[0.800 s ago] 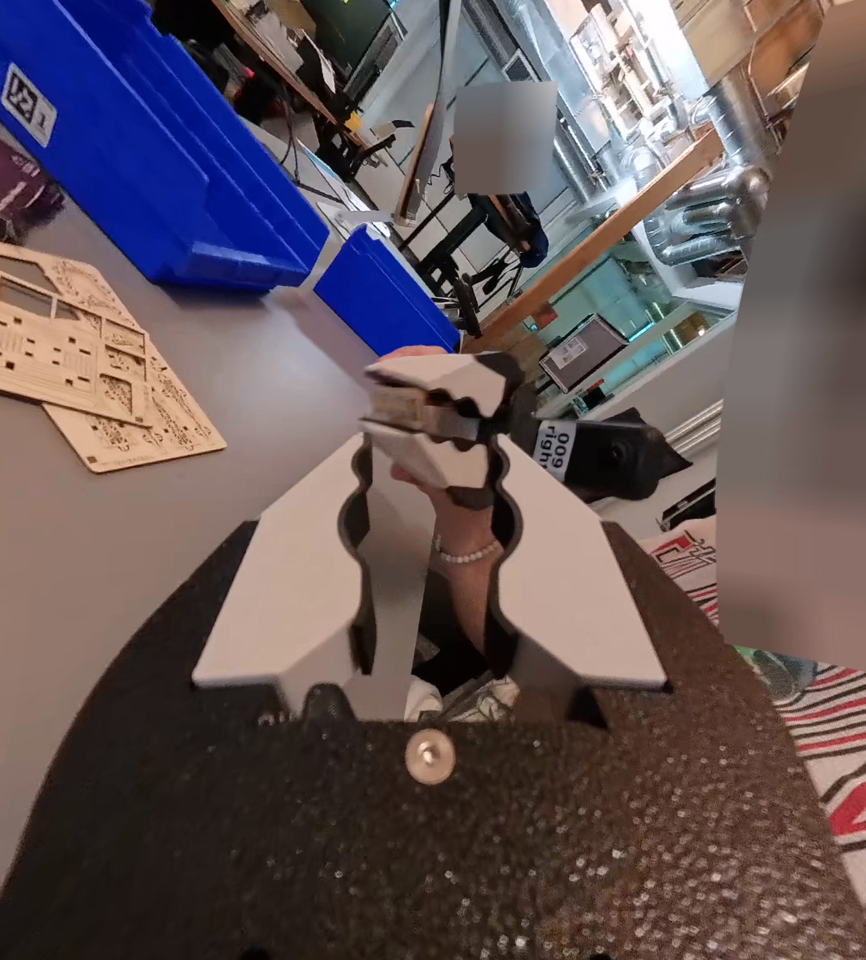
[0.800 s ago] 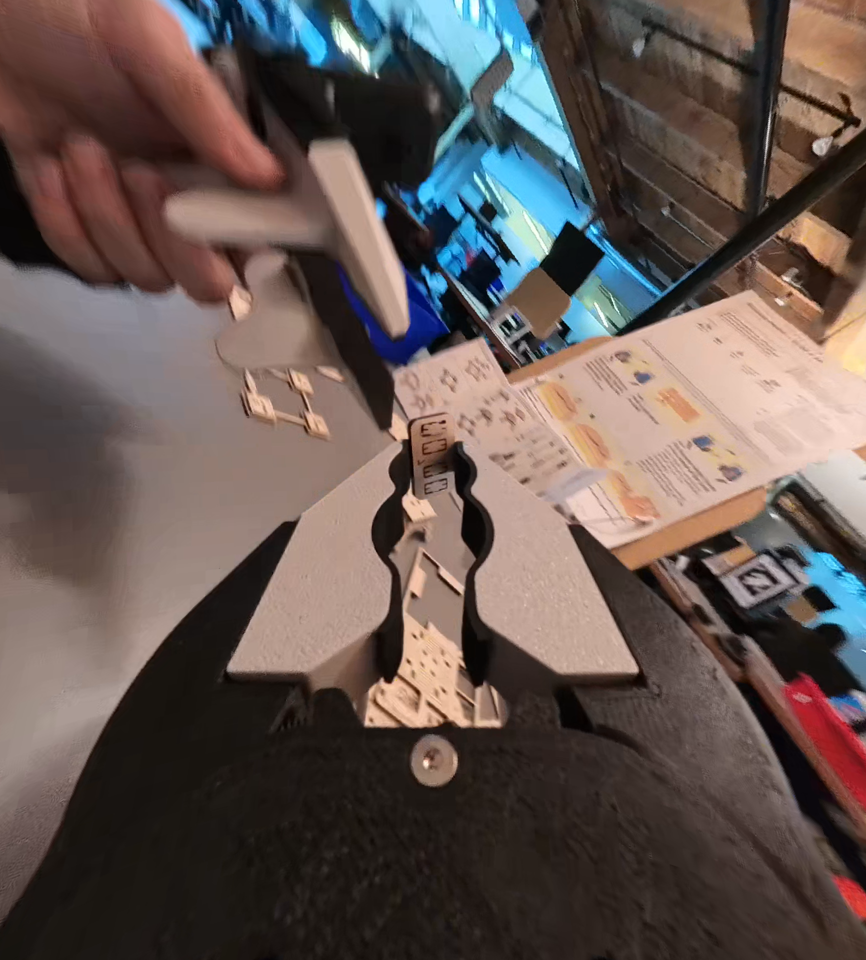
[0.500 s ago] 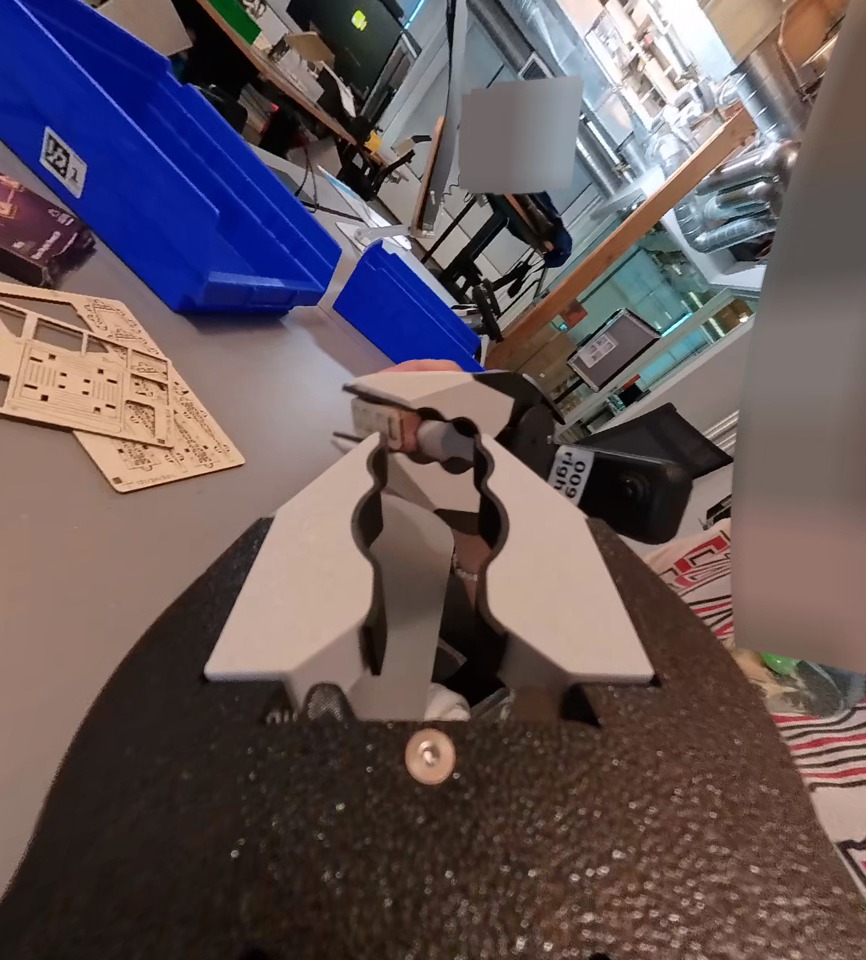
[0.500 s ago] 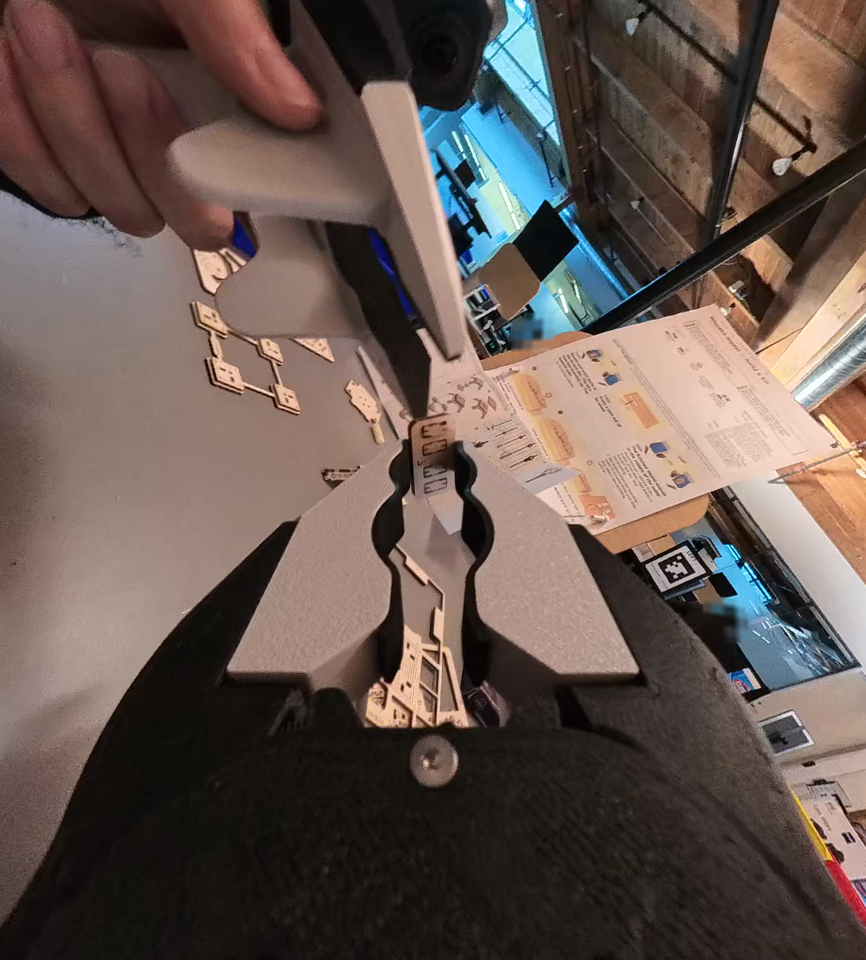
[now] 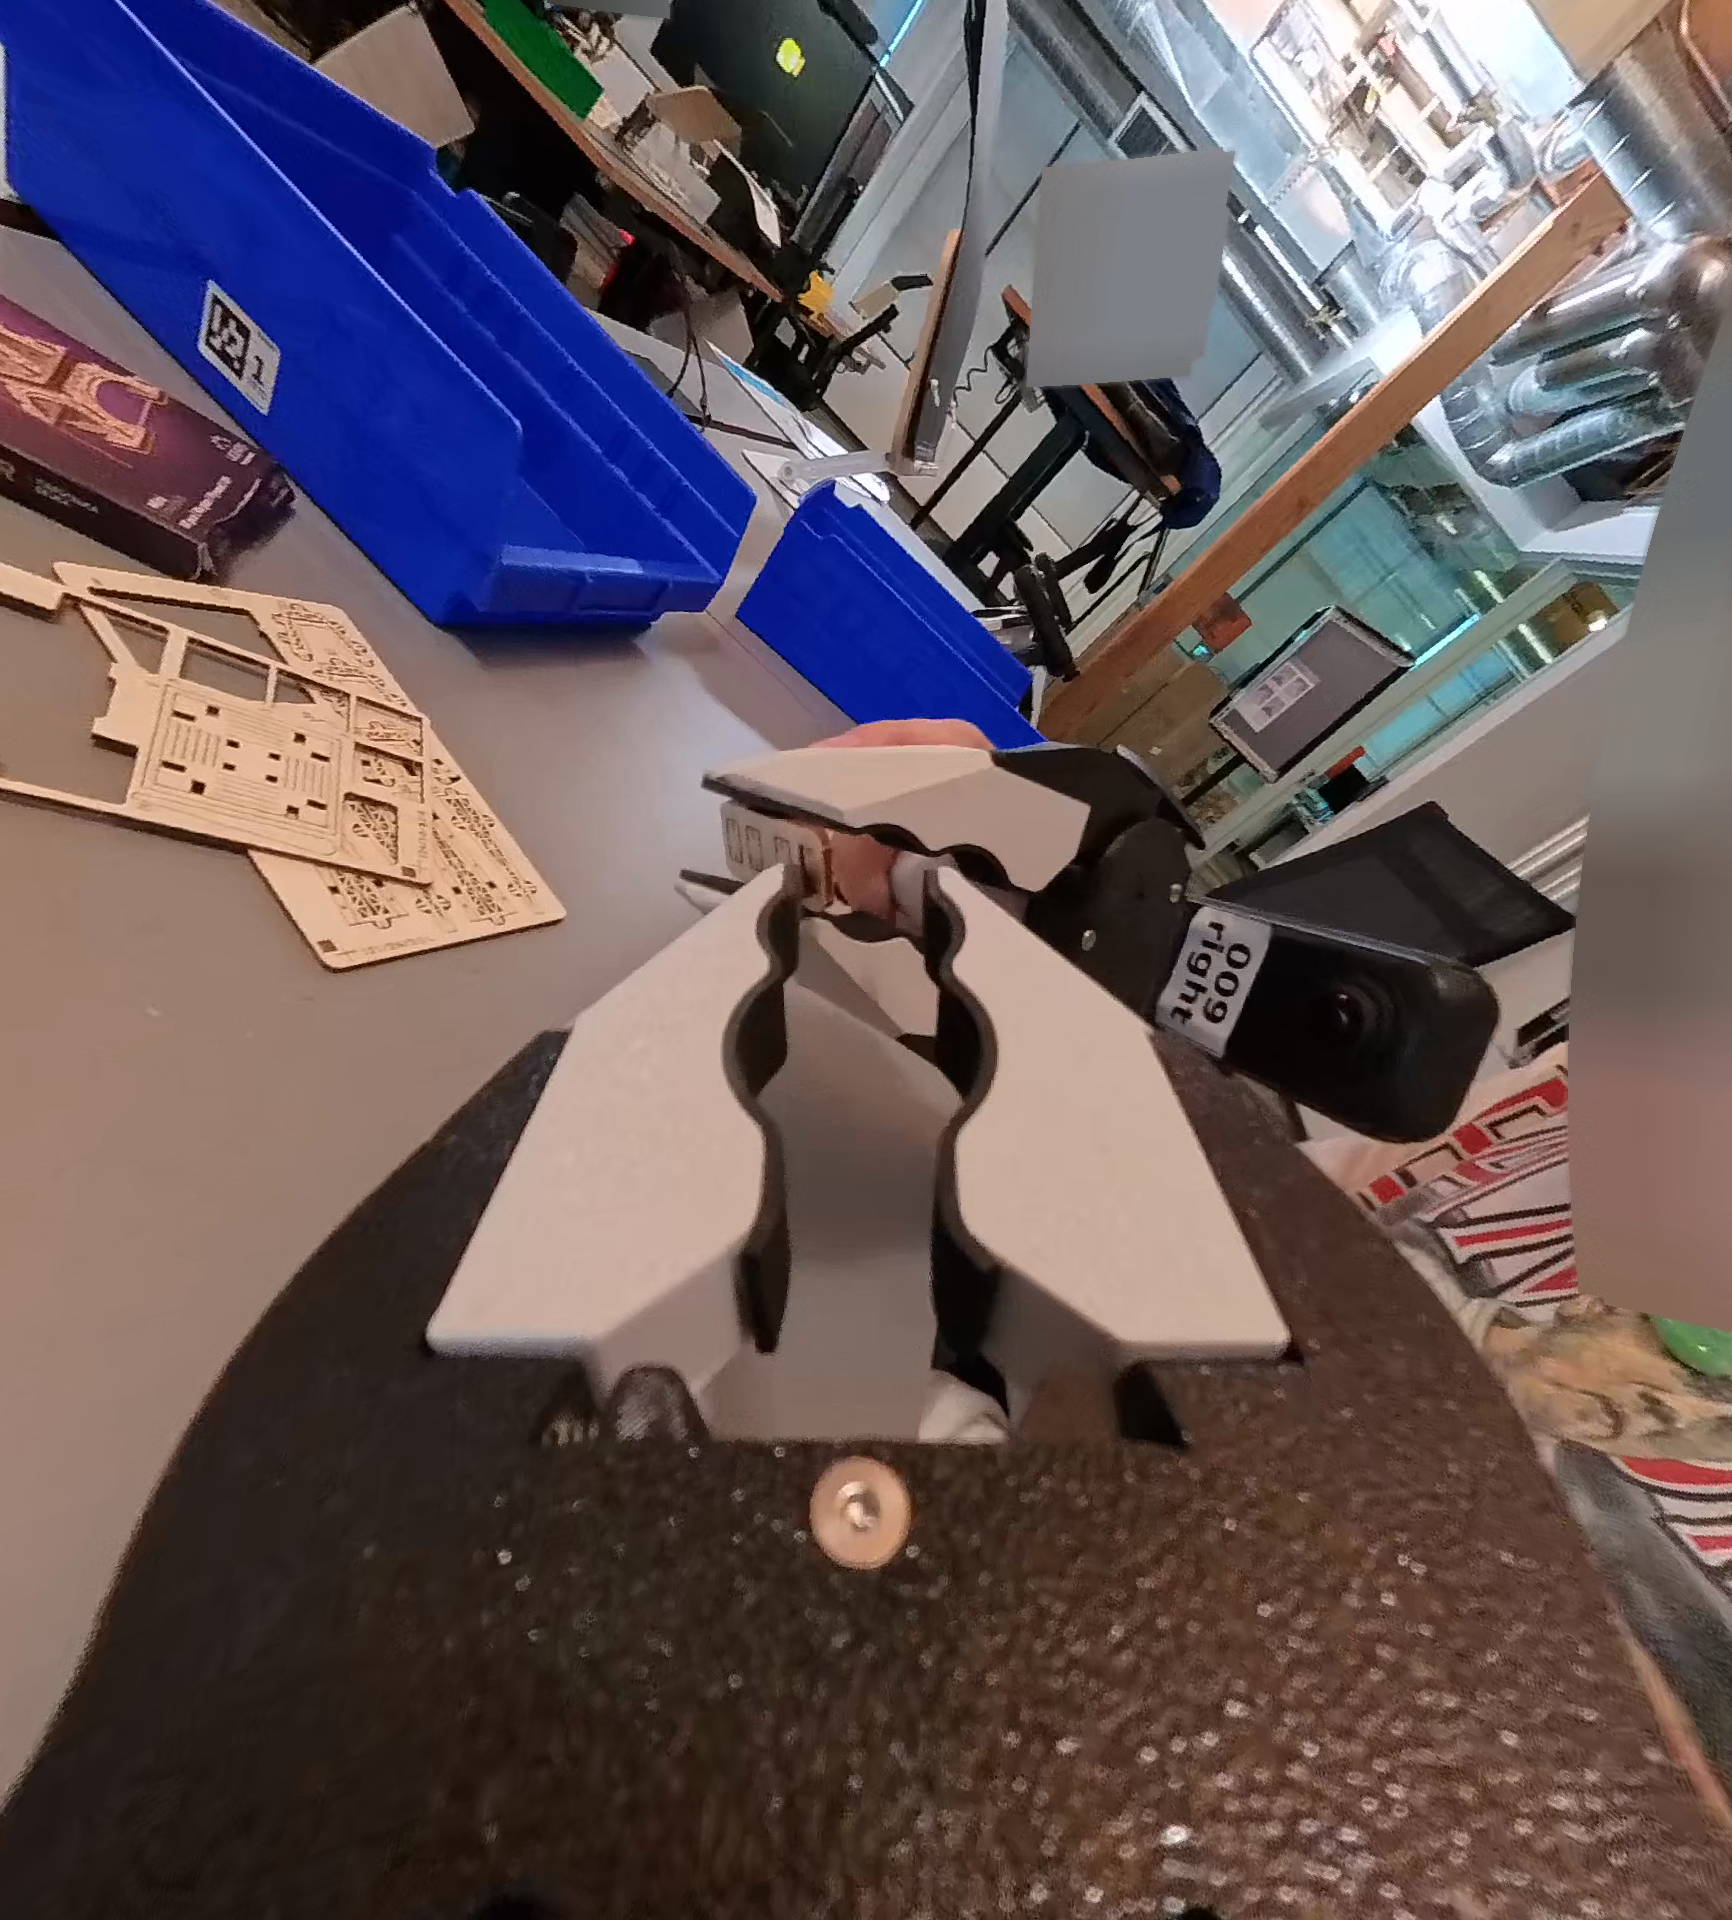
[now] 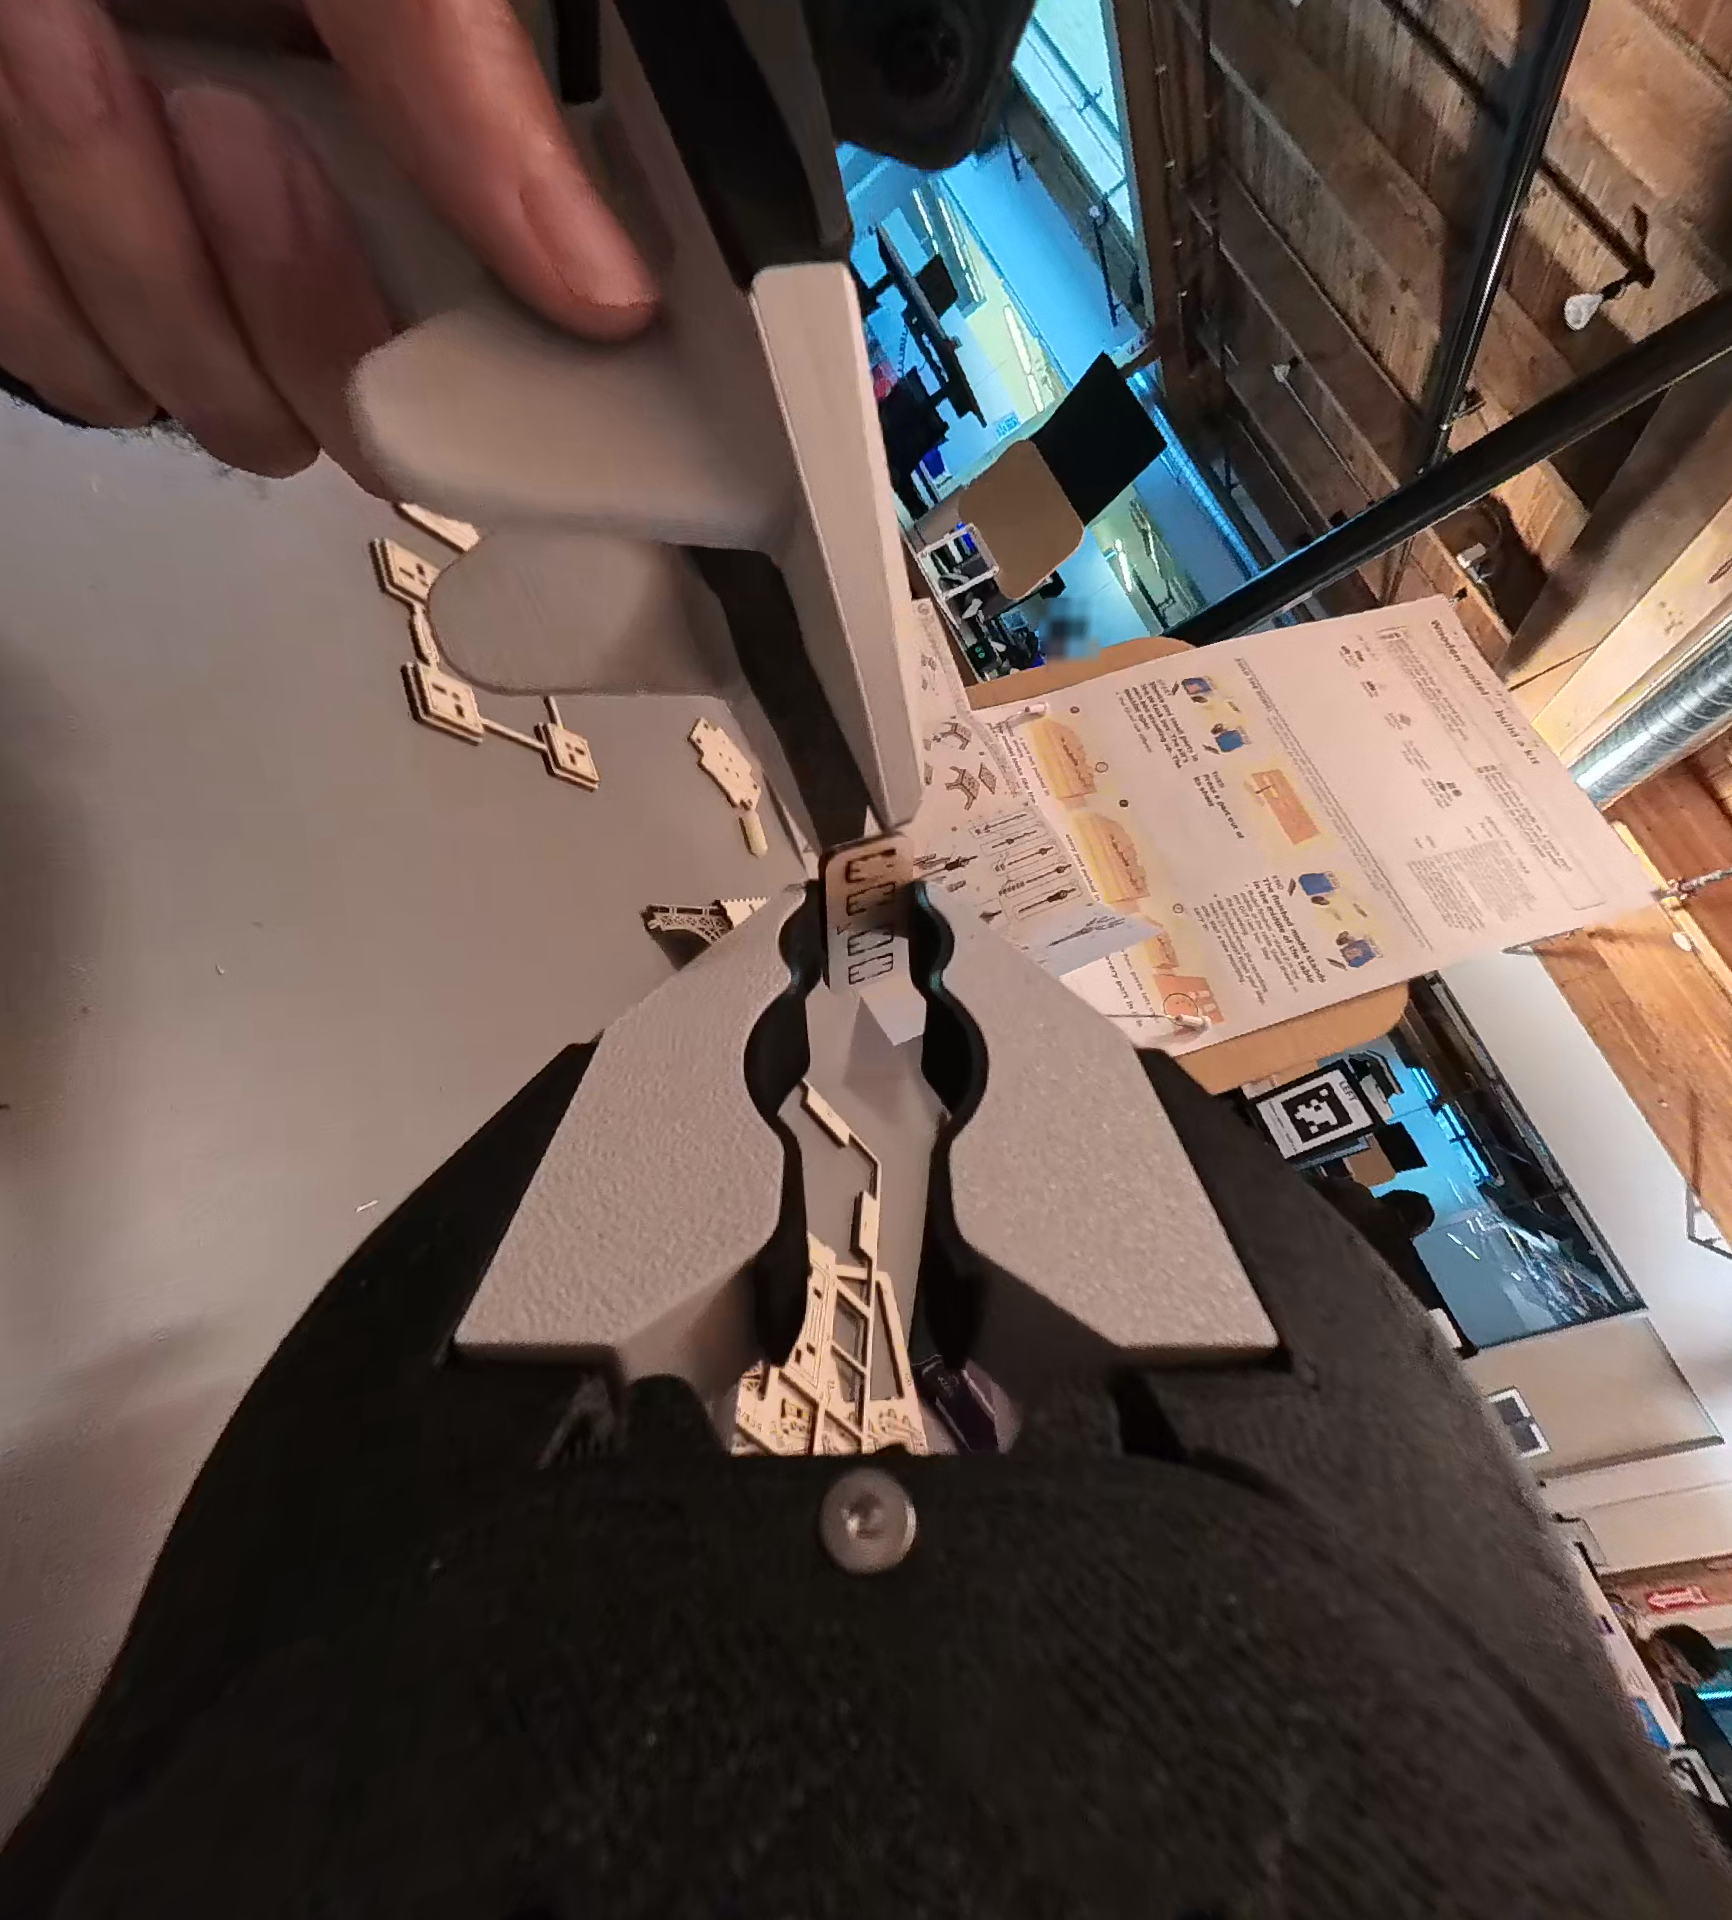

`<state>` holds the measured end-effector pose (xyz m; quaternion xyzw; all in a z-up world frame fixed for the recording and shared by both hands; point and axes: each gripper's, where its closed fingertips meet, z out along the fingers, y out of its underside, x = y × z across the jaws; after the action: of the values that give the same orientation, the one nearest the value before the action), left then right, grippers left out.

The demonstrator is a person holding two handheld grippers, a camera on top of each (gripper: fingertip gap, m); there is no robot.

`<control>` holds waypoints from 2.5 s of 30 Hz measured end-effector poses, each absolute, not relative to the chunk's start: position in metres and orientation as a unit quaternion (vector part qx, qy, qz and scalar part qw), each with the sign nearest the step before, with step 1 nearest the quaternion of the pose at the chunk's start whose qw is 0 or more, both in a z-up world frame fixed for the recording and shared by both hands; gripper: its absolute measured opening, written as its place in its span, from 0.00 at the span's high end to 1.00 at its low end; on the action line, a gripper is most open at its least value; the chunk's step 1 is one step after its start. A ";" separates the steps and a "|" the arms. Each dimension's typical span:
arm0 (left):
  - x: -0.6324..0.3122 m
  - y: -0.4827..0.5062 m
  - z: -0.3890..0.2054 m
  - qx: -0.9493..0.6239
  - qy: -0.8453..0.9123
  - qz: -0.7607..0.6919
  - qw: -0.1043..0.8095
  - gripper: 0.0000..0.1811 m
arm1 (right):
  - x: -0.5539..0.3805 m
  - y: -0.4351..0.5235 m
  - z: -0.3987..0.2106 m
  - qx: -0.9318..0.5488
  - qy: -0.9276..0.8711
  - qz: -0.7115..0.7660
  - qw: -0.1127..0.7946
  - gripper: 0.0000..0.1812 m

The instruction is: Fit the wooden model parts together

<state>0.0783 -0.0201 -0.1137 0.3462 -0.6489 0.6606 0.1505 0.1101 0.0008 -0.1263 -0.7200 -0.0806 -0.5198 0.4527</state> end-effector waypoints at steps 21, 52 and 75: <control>0.090 -0.014 -0.119 0.324 -0.692 0.645 -0.011 0.92 | 0.118 -0.002 -0.123 -0.706 -0.056 -0.540 0.455 0.92; 0.090 -0.012 -0.128 0.287 -0.706 0.646 -0.046 0.99 | 0.121 0.009 -0.135 -0.726 -0.065 -0.538 0.424 0.93; 0.091 0.015 -0.142 0.085 -0.799 0.527 -0.277 0.84 | 0.086 0.019 -0.128 -0.704 0.001 -0.226 0.673 0.93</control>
<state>0.0915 0.0154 -0.1424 0.0851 -0.7987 0.5274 -0.2769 0.0862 0.0188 -0.1275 -0.7038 0.0009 -0.2263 0.6734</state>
